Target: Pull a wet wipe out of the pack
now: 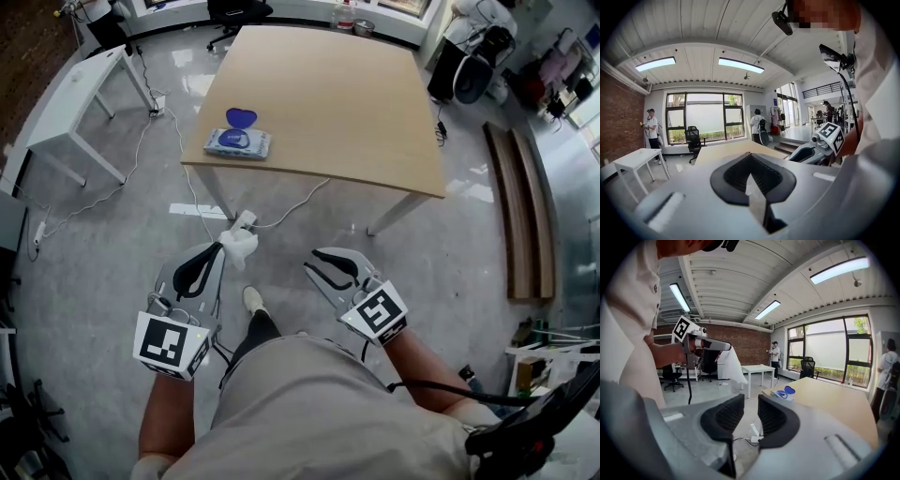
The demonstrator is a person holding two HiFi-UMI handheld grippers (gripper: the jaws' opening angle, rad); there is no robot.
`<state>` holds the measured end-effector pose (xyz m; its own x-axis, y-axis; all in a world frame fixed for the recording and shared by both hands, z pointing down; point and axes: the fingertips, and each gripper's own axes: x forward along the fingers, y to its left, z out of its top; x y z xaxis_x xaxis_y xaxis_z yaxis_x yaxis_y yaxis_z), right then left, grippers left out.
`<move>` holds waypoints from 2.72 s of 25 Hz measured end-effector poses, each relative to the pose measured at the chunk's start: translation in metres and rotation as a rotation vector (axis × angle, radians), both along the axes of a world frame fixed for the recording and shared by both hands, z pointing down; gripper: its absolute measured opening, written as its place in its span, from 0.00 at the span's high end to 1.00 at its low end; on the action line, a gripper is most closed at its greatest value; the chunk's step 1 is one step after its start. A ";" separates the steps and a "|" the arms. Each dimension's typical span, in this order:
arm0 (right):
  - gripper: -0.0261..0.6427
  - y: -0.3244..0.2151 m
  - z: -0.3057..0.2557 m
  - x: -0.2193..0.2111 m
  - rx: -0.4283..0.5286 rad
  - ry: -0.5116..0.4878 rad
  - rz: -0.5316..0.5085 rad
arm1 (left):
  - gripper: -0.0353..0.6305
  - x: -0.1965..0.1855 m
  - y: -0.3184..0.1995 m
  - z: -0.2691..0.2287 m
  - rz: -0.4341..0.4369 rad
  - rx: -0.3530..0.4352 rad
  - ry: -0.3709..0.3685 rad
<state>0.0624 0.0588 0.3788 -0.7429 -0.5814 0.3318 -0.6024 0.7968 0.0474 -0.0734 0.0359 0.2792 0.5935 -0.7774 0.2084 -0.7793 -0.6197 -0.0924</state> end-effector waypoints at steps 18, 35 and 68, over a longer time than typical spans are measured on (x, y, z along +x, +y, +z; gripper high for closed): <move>0.84 0.164 -0.027 0.032 0.013 -0.045 0.012 | 0.94 0.068 0.174 -0.016 0.168 -0.046 -0.010; 0.84 0.242 -0.058 -0.140 0.041 -0.049 -0.003 | 0.94 -0.085 0.257 -0.025 0.285 -0.003 -0.009; 0.84 0.291 -0.066 -0.213 0.057 0.009 0.057 | 0.94 -0.144 0.296 -0.018 0.393 -0.006 0.021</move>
